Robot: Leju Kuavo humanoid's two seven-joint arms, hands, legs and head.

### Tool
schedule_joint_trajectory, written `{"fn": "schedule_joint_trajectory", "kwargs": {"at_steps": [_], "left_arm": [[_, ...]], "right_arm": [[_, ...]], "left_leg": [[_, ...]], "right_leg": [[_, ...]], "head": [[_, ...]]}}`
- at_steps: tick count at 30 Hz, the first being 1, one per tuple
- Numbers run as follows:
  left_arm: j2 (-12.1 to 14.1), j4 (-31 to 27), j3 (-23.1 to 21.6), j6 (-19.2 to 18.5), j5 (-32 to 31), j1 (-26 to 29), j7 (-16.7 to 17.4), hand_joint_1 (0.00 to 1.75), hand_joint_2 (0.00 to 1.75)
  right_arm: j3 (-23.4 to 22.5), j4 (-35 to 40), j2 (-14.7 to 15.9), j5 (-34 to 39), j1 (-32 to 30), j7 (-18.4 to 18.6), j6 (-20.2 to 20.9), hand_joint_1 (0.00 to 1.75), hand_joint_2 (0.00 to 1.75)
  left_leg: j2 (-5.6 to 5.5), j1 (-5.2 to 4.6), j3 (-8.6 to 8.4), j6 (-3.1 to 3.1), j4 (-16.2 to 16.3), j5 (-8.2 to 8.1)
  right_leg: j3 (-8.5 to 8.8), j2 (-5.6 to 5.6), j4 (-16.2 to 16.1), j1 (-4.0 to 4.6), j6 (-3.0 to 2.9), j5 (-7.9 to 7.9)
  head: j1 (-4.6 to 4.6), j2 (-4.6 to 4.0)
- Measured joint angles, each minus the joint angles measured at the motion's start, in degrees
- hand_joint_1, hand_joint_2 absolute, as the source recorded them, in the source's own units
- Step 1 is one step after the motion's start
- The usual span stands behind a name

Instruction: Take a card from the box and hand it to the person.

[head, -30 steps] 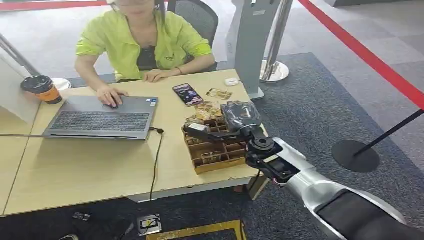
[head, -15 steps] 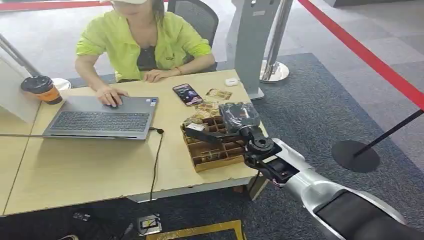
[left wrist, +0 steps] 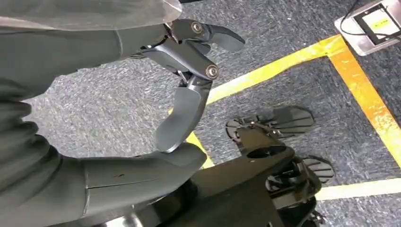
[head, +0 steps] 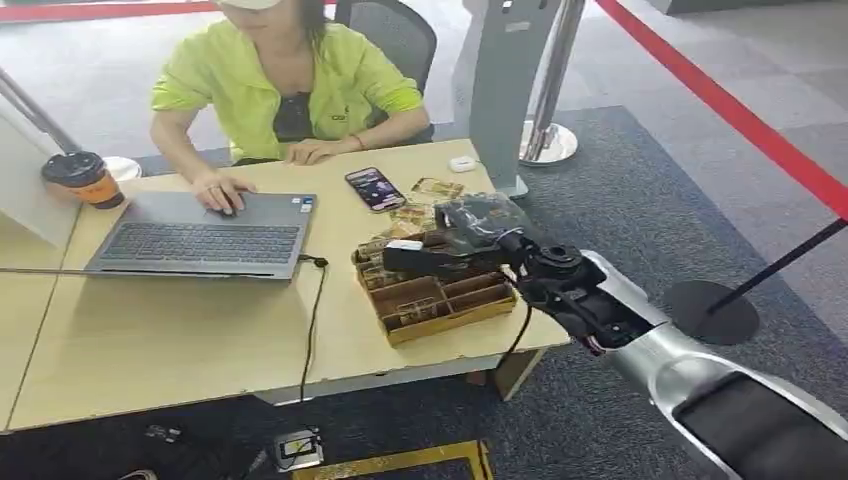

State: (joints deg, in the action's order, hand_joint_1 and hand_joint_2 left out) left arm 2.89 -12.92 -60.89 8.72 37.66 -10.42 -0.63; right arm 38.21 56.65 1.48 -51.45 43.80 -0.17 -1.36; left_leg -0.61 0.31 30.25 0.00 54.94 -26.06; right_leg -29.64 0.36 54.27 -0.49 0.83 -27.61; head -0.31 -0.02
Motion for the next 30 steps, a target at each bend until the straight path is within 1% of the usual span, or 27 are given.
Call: {"fn": "schedule_joint_trajectory", "kwargs": {"at_steps": [4, 7, 12, 16, 18, 21, 25, 27, 30], "left_arm": [[0.0, 0.0, 0.0, 0.24, 0.26, 0.05, -0.48, 0.0, 1.75], [0.0, 0.0, 0.0, 0.35, 0.33, 0.07, -0.57, 0.0, 1.75], [0.0, 0.0, 0.0, 0.35, 0.24, 0.05, -0.57, 0.0, 1.75], [-0.02, 0.0, -0.09, 0.35, 0.11, 0.03, -0.57, 0.0, 1.75], [-0.07, 0.0, -0.13, 0.37, -0.04, -0.06, -0.39, 0.0, 1.75], [-0.15, 0.0, -0.15, 0.44, -0.06, -0.32, 0.0, 0.0, 1.75], [-0.42, 0.0, -0.26, 0.59, -0.17, -1.05, 0.28, 0.0, 1.75], [-0.59, 0.0, -0.5, 0.68, -0.46, -1.31, 0.39, 0.0, 1.75], [-0.72, 0.0, -1.07, 0.68, -0.74, -1.5, 0.74, 0.0, 1.75]], "right_arm": [[0.57, 4.39, 2.86, 1.31, 3.73, -0.39, 1.75, 1.75, 1.75], [1.05, 7.26, 4.57, 3.57, 6.34, 0.77, 1.71, 1.75, 1.75], [1.31, 11.09, 6.45, 4.44, 8.11, 2.76, -0.79, 1.75, 1.75], [2.21, 11.85, 6.71, 1.07, 8.34, 4.88, -3.96, 1.75, 1.75], [2.88, 11.79, 6.6, -1.09, 8.41, 5.49, -6.61, 1.75, 1.75], [4.13, 9.64, 4.87, -4.44, 8.72, 6.05, -10.78, 1.75, 1.75], [5.95, 2.33, 0.24, -10.52, 9.88, 8.16, -17.47, 1.75, 1.75], [6.91, -1.21, -2.05, -13.58, 10.75, 10.12, -19.21, 1.75, 1.75], [8.54, -7.27, -5.28, -18.23, 12.22, 13.57, -20.17, 1.75, 1.75]], "left_leg": [[0.01, 0.0, 0.01, 0.0, 0.0, 0.0], [0.01, 0.0, 0.0, 0.0, 0.0, 0.0], [0.01, 0.01, 0.01, 0.0, -0.01, 0.0], [0.0, 0.01, 0.03, 0.0, -0.02, 0.0], [-0.02, 0.01, 0.06, 0.0, -0.04, 0.0], [-0.05, 0.01, 0.06, 0.0, -0.05, 0.0], [-0.08, 0.02, 0.07, -0.02, -0.07, 0.01], [-0.12, 0.02, 0.07, -0.03, -0.07, 0.02], [-0.13, 0.03, 0.08, -0.06, -0.07, 0.04]], "right_leg": [[0.0, 0.0, 0.0, 0.0, 0.0, 0.0], [0.0, -0.01, -0.01, 0.0, 0.0, 0.0], [0.0, -0.01, 0.0, 0.0, 0.0, 0.0], [0.01, -0.01, 0.0, 0.01, 0.0, 0.0], [0.02, -0.06, 0.01, 0.01, 0.0, 0.0], [0.02, -0.05, 0.02, 0.01, 0.0, 0.0], [0.01, -0.08, 0.06, 0.02, 0.0, -0.01], [0.01, -0.08, 0.07, 0.03, -0.02, -0.02], [0.01, -0.09, 0.07, 0.03, -0.02, -0.02]], "head": [[0.0, 0.0], [-0.02, 0.0], [0.0, 0.0], [0.0, 0.0], [0.0, 0.0], [0.0, 0.0], [-0.02, 0.0], [-0.02, 0.0], [-0.02, 0.0]]}}
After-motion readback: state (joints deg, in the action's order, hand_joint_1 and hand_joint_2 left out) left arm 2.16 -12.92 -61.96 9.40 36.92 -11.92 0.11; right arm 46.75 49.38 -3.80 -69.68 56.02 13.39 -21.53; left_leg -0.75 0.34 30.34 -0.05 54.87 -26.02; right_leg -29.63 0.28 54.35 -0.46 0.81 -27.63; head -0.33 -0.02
